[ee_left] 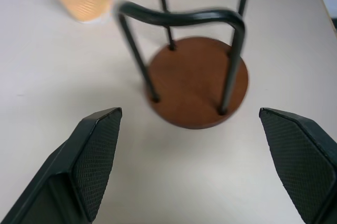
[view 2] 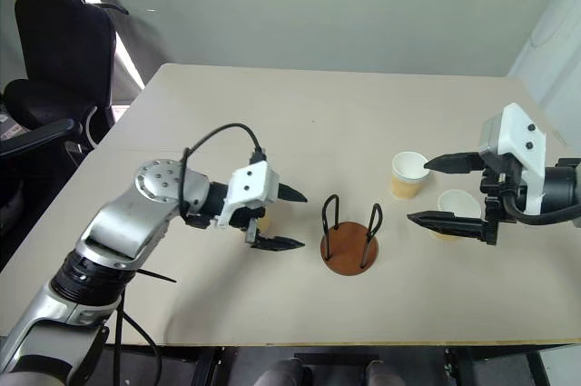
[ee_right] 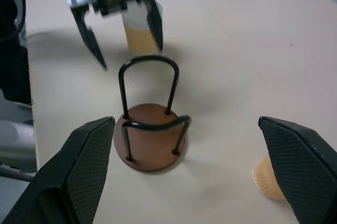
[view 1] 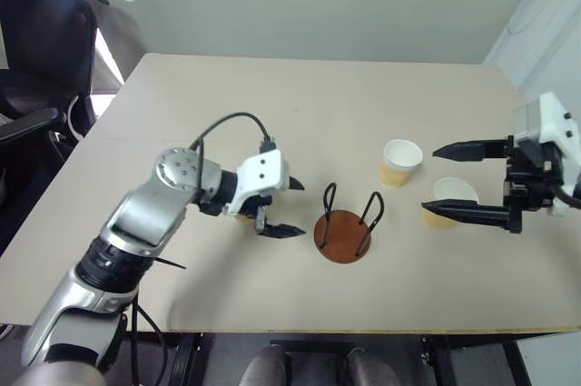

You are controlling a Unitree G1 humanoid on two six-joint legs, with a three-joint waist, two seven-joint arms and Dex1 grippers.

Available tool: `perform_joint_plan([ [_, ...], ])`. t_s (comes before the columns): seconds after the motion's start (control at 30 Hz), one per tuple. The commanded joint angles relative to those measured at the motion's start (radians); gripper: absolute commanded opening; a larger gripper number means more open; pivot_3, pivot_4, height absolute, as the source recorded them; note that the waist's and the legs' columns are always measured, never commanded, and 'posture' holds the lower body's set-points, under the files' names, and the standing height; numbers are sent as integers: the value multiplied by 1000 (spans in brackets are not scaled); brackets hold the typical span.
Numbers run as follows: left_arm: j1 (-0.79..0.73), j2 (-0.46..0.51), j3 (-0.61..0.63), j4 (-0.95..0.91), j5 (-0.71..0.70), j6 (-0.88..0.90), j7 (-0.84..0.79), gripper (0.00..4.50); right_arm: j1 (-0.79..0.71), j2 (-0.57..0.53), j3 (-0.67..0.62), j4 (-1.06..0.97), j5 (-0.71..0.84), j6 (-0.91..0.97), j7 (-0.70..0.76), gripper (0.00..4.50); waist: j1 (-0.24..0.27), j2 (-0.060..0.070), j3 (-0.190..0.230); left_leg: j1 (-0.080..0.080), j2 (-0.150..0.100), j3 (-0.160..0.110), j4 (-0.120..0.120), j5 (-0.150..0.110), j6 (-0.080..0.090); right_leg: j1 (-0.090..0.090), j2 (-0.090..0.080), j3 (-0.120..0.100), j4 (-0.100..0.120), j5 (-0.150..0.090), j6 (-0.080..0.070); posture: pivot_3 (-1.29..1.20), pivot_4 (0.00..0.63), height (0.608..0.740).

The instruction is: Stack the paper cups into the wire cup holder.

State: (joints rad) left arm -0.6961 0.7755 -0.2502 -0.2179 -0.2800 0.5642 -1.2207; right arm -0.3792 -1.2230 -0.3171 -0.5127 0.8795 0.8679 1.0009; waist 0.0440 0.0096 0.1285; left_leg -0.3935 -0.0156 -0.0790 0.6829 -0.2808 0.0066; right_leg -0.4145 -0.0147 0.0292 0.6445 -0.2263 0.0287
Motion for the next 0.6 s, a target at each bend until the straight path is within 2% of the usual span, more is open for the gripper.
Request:
perform_joint_plan([
  [0.03, -10, 17, 83, -19, -60, 28, -3, 4483, -51, 6, 27, 24, -33, -33, -10, 4500, -2, 0, 0, 0, 0, 0, 0, 0, 0, 0, 0, 0, 0, 0, 0, 0, 150, 740],
  [0.2, -19, 37, 136, -9, -99, 55, 3, 4483, -154, 33, 125, 132, -143, -89, -21, 4500, -7, 0, 0, 0, 0, 0, 0, 0, 0, 0, 0, 0, 0, 0, 0, 0, 150, 740],
  [0.4, -60, 41, 260, 11, -227, 136, 13, 4483, -266, 43, 281, 257, -341, -219, 37, 4500, -9, 0, 0, 0, 0, 0, 0, 0, 0, -1, 0, 0, 0, 0, 0, 0, 150, 740],
  [0.6, -58, 118, 308, 43, -252, 142, -10, 4483, -356, 114, 413, 341, -490, -314, 82, 4500, -18, 0, 0, 0, 0, 0, -1, -1, 1, -1, 0, 0, 0, 0, 0, 0, 150, 740],
])
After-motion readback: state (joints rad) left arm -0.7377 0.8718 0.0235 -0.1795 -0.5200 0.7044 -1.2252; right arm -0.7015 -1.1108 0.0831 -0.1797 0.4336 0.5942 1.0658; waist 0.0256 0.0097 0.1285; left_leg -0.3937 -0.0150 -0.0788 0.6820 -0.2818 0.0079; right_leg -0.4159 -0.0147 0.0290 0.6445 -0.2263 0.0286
